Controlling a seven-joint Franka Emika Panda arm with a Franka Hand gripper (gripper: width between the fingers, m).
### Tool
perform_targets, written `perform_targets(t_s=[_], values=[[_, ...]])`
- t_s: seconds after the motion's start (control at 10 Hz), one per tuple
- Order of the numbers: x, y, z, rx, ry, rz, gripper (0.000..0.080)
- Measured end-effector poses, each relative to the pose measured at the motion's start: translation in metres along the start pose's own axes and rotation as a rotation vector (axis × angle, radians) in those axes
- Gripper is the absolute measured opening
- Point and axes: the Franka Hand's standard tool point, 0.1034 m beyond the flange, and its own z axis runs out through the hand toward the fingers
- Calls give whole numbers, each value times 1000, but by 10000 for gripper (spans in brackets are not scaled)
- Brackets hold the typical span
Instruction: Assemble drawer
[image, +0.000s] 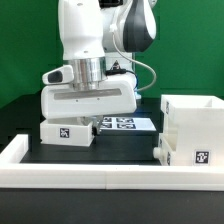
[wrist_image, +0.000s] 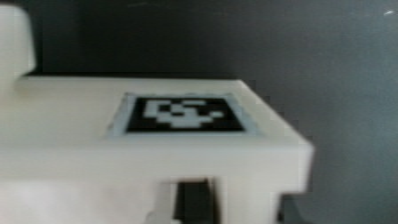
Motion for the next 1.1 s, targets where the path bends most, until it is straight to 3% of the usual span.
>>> perform_targets(t_s=[0.4,0.8,1.1], values=[[3,-9,-2,1,4,-14,44],[20,-52,-25,48,-27,-55,44],[42,-75,-40,63,-24,-73,44]])
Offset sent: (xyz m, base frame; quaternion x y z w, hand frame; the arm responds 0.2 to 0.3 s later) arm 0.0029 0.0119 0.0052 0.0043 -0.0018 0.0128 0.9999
